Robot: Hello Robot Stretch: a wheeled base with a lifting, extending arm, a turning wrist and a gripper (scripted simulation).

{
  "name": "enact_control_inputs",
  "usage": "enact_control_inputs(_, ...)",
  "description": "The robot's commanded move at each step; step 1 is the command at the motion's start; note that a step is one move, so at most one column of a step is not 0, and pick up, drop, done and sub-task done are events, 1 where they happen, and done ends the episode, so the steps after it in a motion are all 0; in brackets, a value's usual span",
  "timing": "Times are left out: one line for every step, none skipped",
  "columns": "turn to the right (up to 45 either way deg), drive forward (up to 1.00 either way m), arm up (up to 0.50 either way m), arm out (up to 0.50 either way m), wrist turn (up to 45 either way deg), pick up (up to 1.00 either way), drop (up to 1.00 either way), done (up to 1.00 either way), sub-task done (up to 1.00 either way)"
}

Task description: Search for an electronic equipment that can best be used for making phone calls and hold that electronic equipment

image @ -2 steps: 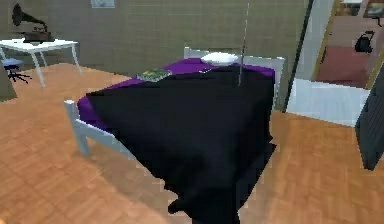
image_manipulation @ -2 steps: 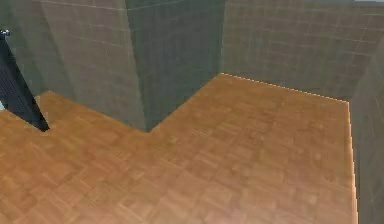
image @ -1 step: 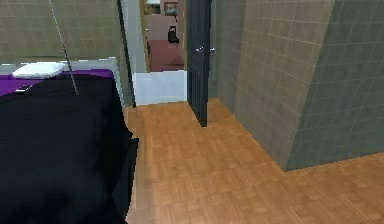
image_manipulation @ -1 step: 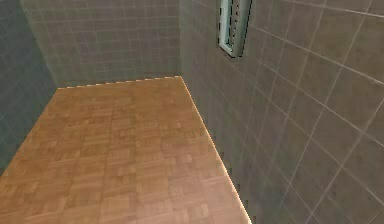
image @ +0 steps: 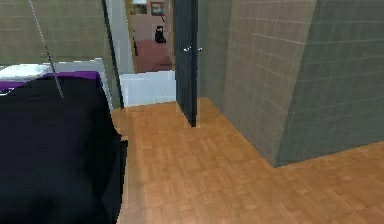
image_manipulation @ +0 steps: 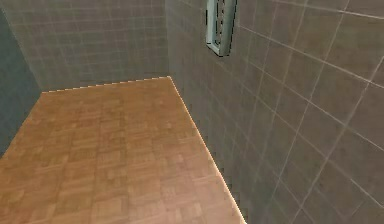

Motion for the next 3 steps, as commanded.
enact_control_inputs(0.0,0.65,0.0,0.0,0.0,0.0,0.0,0.0,0.0)
enact_control_inputs(-12.0,0.0,0.0,0.0,0.0,0.0,0.0,0.0,0.0)
enact_control_inputs(0.0,1.0,0.0,0.0,0.0,0.0,0.0,0.0,0.0)
